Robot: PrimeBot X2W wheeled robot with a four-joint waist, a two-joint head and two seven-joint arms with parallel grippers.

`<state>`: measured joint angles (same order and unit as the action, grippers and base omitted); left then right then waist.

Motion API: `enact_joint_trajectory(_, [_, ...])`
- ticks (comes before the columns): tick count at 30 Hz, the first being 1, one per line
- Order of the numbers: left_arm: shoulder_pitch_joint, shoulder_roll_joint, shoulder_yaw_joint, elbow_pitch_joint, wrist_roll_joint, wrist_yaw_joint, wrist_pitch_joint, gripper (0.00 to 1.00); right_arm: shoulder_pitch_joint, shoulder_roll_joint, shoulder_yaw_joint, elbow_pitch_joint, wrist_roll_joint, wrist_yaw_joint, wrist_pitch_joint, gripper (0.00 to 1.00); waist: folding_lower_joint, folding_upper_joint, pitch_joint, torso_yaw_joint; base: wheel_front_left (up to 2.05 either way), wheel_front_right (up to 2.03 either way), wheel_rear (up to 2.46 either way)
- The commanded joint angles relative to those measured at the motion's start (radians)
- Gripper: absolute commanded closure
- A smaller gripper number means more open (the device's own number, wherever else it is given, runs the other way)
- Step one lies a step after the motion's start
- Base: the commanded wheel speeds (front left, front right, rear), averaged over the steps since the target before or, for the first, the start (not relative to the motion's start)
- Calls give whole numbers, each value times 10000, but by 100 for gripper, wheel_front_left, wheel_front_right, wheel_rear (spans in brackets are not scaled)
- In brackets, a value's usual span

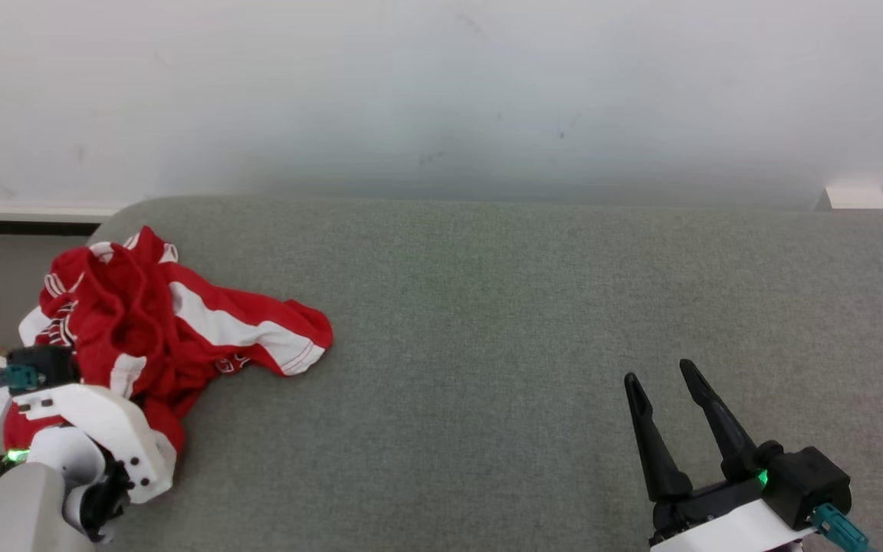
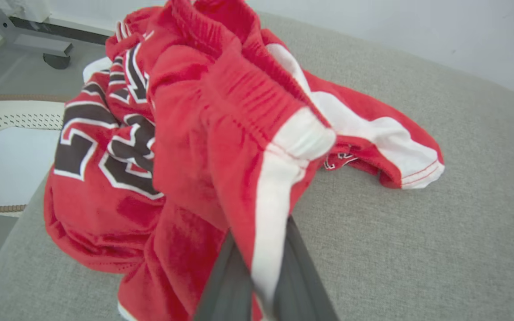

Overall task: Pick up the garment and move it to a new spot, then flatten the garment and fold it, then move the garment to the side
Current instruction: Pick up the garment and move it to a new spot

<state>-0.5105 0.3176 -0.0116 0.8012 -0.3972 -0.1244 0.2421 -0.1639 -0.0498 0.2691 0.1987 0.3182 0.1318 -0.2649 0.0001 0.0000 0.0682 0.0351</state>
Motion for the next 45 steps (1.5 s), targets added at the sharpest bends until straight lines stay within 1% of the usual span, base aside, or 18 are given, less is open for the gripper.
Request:
enact_joint_trajectory(1, [-129, 119, -102, -143, 50, -53, -80, 100, 98, -19, -21, 38, 141, -21, 9, 0, -1, 0, -193, 80, 0, 0, 0])
enact_joint_trajectory(4, [-372, 297, -484, -685, 207, -59, -218, 100, 268, -19, -66, 53, 159, -21, 9, 0, -1, 0, -496, 148, 0, 0, 0])
enact_joint_trajectory(7, [-677, 481, -860, -1536, 331, -67, -161, 100, 313, -17, -124, 5, 102, -21, 9, 0, -1, 0, -697, 153, 0, 0, 0])
enact_joint_trajectory(12, [-1253, 713, -1542, -3363, 494, -50, 195, 100, 458, -22, -304, -135, 184, -21, 9, 0, -1, 0, -902, -79, 0, 0, 0])
enact_joint_trajectory(15, [-1554, 698, -1890, -4439, 389, -49, 473, 100, 486, -18, -337, -152, 195, -21, 9, 0, -1, 0, -992, -314, 0, 0, 0])
enact_joint_trajectory(20, [-1861, 279, -2444, -5861, -151, -50, 867, 100, 481, -22, -402, -172, 195, -21, 9, 0, -1, 0, -1117, -929, 0, 0, 0])
enact_joint_trajectory(25, [-1990, -497, -2571, -6735, -876, -13, 670, 100, 368, -23, -526, -194, 137, -21, 10, 0, -1, 0, -1157, -1727, 0, 0, 0])
enact_joint_trajectory(28, [-2026, -1074, -2348, -6928, -1276, 138, 222, 100, 330, -21, -663, -196, 34, -21, 9, 0, -1, 0, -1127, -2185, 0, 0, 0])
enact_joint_trajectory(31, [-1647, -1543, -2178, -6836, -1671, 321, -219, 100, 358, -18, -874, -206, -30, -21, 9, 0, -1, 0, -1065, -2544, 0, 0, 0])
enact_joint_trajectory(34, [-1015, -1833, -1965, -6608, -1889, 457, -791, 100, 448, -18, -1064, -237, -69, -21, 9, 0, -1, 0, -978, -2772, 0, 0, 0])
enact_joint_trajectory(36, [-399, -1922, -1862, -6257, -2008, 528, -1237, 100, 478, -15, -1140, -243, -112, -21, 9, 0, -1, 0, -915, -2853, 0, 0, 0])
enact_joint_trajectory(40, [939, -1898, -1735, -5299, -1759, 671, -2237, 100, 471, -21, -1225, -253, -184, -21, 9, 0, -1, 0, -777, -2893, 0, 0, 0])
enact_joint_trajectory(43, [1683, -1932, -1679, -4439, -1856, 576, -2804, 100, 485, -52, -1242, -232, -189, -21, 9, 0, -1, 0, -689, -2768, 0, 0, 0])
enact_joint_trajectory(45, [1918, -1789, -1700, -3824, -1725, 519, -3115, 100, 485, -89, -1217, -227, -216, -21, 9, 0, -1, 0, -648, -2599, 0, 0, 0])
